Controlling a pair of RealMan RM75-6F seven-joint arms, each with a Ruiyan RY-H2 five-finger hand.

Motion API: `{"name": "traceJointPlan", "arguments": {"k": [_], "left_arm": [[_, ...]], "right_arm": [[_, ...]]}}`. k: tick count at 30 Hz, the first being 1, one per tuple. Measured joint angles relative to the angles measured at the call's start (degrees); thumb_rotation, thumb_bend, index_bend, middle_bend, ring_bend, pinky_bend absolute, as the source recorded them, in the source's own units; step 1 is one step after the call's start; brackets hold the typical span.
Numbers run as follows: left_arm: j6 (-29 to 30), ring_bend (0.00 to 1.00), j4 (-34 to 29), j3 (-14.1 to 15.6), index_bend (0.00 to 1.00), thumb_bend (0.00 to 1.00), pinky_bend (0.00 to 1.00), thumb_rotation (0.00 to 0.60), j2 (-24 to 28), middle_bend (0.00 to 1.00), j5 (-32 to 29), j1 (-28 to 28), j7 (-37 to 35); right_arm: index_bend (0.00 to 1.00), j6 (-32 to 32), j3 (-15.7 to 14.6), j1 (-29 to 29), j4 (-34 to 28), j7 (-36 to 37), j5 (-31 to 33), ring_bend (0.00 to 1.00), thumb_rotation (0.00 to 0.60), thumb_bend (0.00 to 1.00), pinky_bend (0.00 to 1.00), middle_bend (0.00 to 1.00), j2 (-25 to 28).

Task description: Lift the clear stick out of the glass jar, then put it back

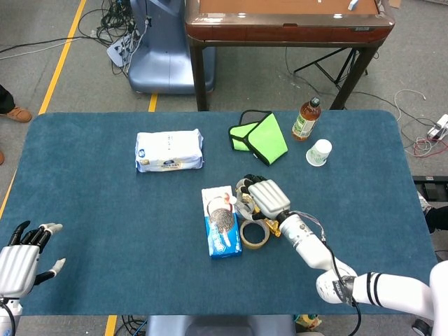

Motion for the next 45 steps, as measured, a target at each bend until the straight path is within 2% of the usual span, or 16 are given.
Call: {"name": "traceJointPlan", "arguments": {"k": [11,16,32,36,45], "left_arm": [[0.2,0.3,0.5,-0.1,0.25,0.24,0.08,0.6,-0.1,0.25,-0.2,0.3,-0.5],[0.0,0.3,0.5,-0.1,0.25,0.24,0.08,0.6,-0.1,0.25,-0.2,0.1,-0.4],[-1.3,0.3,-1.3,-0.6,0.25,0.24,0.08,0.6,-0.5,0.25,0.7,-1.3,2.1],[-1.5,0.3,-1.6,-0.6,0.25,0.24,0.08,0.6,-0.5,0.25,0.8,-1.5,2.3],[-1.5,0.3,-1.1,-0.3,0.25,0.24,0.08,0.6,-0.8,0.25,0.6,-1.3,1.9]], "right_arm": [[0.57,1.5,0.1,-0.7,0.1,2.2,-1.0,0.14,0.6,0.51,0.19,0.32,-0.1],[0.59,3.9,0.3,-2.4,-1.0,5.5,-3.3,0.14,0.6,0.52,0.19,0.34,1.2],[0.64,12.2,0.9,-11.3,-8.1,19.8,-10.8,0.17,0.6,0.52,0.19,0.39,13.4],[0.65,14.6,1.0,-13.0,-8.5,18.9,-11.6,0.17,0.6,0.52,0.19,0.39,15.9],[0.66,17.1,0.7,-14.3,-8.8,12.1,-11.8,0.17,0.6,0.52,0.19,0.4,16.5]]}}
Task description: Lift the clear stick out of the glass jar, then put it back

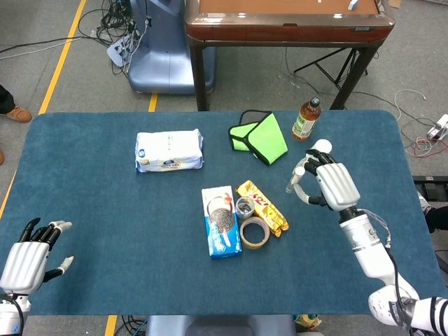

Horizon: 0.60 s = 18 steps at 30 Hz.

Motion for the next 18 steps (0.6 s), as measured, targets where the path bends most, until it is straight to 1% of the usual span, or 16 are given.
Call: {"name": "traceJointPlan", "arguments": {"k": [2,7,10,14,17,18], "left_arm": [[0.2,0.3,0.1,0.0,0.25,0.24,0.08,0.6,0.0,0.25,0.0,0.1,-0.2],[0.3,0.3,0.2,0.1,0.25,0.24,0.08,0.6,0.2,0.25,-0.1,0.3,-0.5],[0.2,0.3,0.4,0.2,0.25,0.24,0.08,0.6,0.2,0.25,-0.1,0.3,-0.6],[0.1,0.3,0.6,0.1,0.25,0.24,0.08,0.6,0.0,0.25,-0.1,0.1,-0.7],[-0.1,0.3,0.6,0.0,0.25,0.24,0.08,0.6,0.0,0.25,-0.1,-0.1,-0.7],[-0.1,0.3,0.6,0.0,0.25,0.24,0.08,0.6,0.0,0.25,-0.1,-0.1,-0.6]], "right_arm": [[0.66,-0.5,0.0,-0.1,-0.6,1.7,0.1,0.17,0.6,0.52,0.19,0.4,0.1],[0.66,-2.7,0.0,-0.6,-2.3,10.9,-0.2,0.18,0.6,0.52,0.19,0.4,0.8],[0.66,-3.5,-0.3,-1.0,-2.4,14.2,-0.6,0.18,0.6,0.52,0.19,0.41,1.3],[0.66,-2.4,-0.7,-1.6,-1.2,11.3,-1.2,0.18,0.6,0.52,0.19,0.41,1.2],[0.66,-0.5,-1.1,-2.0,0.2,5.0,-1.7,0.18,0.6,0.52,0.19,0.41,0.7],[0.66,0.5,-1.3,-2.2,0.7,1.8,-1.9,0.18,0.6,0.52,0.19,0.41,0.4]]}}
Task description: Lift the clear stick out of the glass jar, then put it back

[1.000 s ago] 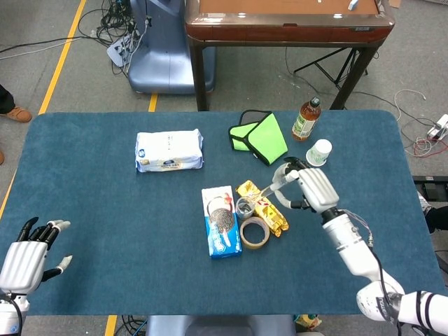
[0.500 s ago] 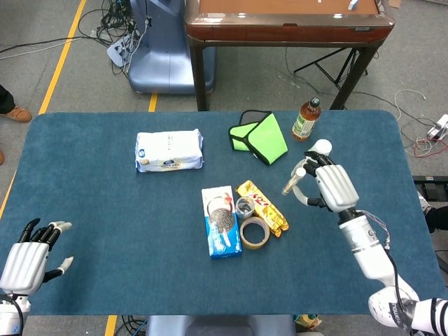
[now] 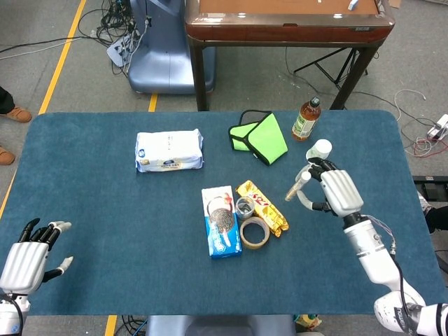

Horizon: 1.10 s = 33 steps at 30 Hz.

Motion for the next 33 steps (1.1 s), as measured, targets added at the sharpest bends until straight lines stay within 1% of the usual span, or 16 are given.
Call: {"name": "traceJointPlan", "arguments": {"k": [4,6,8,11,18,20,22,25,30,33], "left_arm": [[-0.1,0.3,0.1,0.0,0.25,0.24,0.08,0.6,-0.1,0.25,-0.1,0.0,0.0],[-0.3,0.3,0.3,0.1,0.25,0.24,0.08,0.6,-0.2,0.25,-0.3,0.0,-0.2],[-0.3,0.3,0.4,0.1,0.25,0.24,0.08,0.6,-0.2,0.25,-0.4,0.0,-0.3],[-0.2,0.3,0.5,0.1,0.25,0.24,0.08,0.6,-0.1,0.25,-0.5,0.1,-0.5],[-0.2,0.3,0.8,0.2,0.25,0.24,0.08,0.6,0.0,0.25,-0.5,0.1,-0.7],[-0.3,0.3,0.7,0.2,0.25,0.24,0.08,0.6,0.0,0.25,-0.5,0.1,-0.7],[-0.4,0.3,0.7,0.2,0.25,0.24,0.08,0.6,0.0,0.25,-0.6,0.0,-0.6],[-0.6,0.3,0.7,0.2,0.25,0.24,0.08,0.6,-0.1,0.25,-0.6,-0.1,-0.5],[-0.7,0.3,0.8,0.2,0.25,0.24,0.08,0.6,-0.2,0.25,-0.8,-0.1,-0.5],[-0.8,0.3,0.9,0.2,0.25,0.24,0.08,0.6,-0.2,0.25,-0.9,-0.1,-0.6]], "right_arm": [[0.66,2.4,-0.3,-0.6,0.9,-9.0,-0.2,0.2,0.6,0.52,0.19,0.41,-0.9],[0.66,2.5,-0.2,-0.8,0.7,-10.6,0.2,0.2,0.6,0.52,0.19,0.41,-1.0],[0.66,2.2,0.0,-1.0,0.2,-9.7,0.9,0.2,0.6,0.52,0.19,0.41,-1.1],[0.66,0.9,0.6,-1.4,-0.9,-3.8,2.5,0.2,0.6,0.52,0.19,0.41,-0.9],[0.66,-5.0,2.5,-2.2,-3.6,19.3,5.4,0.2,0.6,0.52,0.19,0.41,0.5],[0.66,-5.6,2.6,-2.3,-3.5,22.4,5.5,0.2,0.6,0.52,0.19,0.41,0.8],[0.66,-5.7,2.5,-2.3,-3.3,23.5,5.5,0.2,0.6,0.52,0.19,0.42,1.0],[0.66,-4.7,2.4,-2.4,-2.6,20.2,5.2,0.2,0.6,0.52,0.19,0.42,0.9],[0.66,-1.9,2.1,-2.6,-1.4,6.2,4.6,0.2,0.6,0.52,0.19,0.42,0.1],[0.66,-1.7,2.0,-2.7,-1.4,1.2,4.6,0.2,0.6,0.52,0.19,0.42,0.0]]}}
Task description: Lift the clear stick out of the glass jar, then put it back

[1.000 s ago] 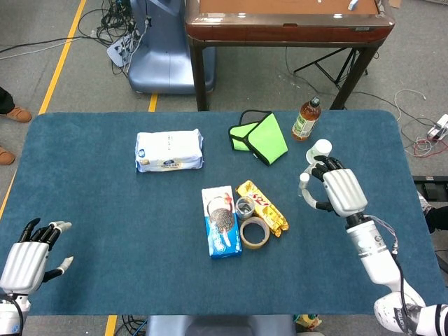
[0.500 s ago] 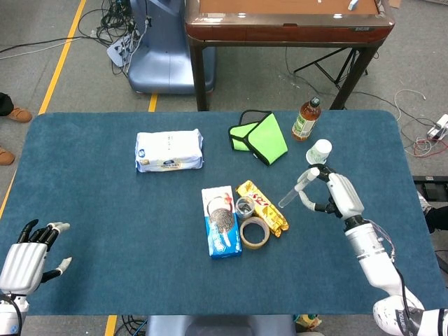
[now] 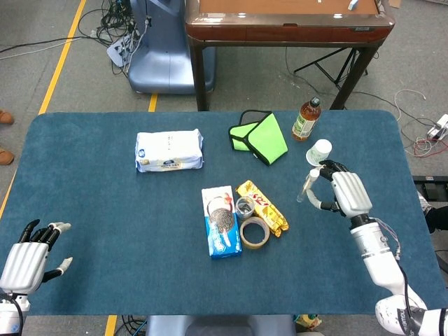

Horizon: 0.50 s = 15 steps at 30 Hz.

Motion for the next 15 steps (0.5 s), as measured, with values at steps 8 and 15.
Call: {"name": "traceJointPlan", "arguments": {"k": [8,15], "left_arm": [[0.3,0.3,0.2,0.0,0.25,0.24,0.08,0.6,0.2,0.25,-0.2,0.2,-0.3],[0.3,0.3,0.2,0.1,0.25,0.24,0.08,0.6,0.1,0.25,-0.1,0.2,-0.3]], "right_arm": [[0.66,-4.6,0.1,0.3,-2.3,11.2,0.0,0.2,0.6,0.52,0.19,0.42,1.2],[0.66,-8.1,0.2,0.6,-3.1,22.5,-1.5,0.2,0.6,0.52,0.19,0.42,2.8]]}}
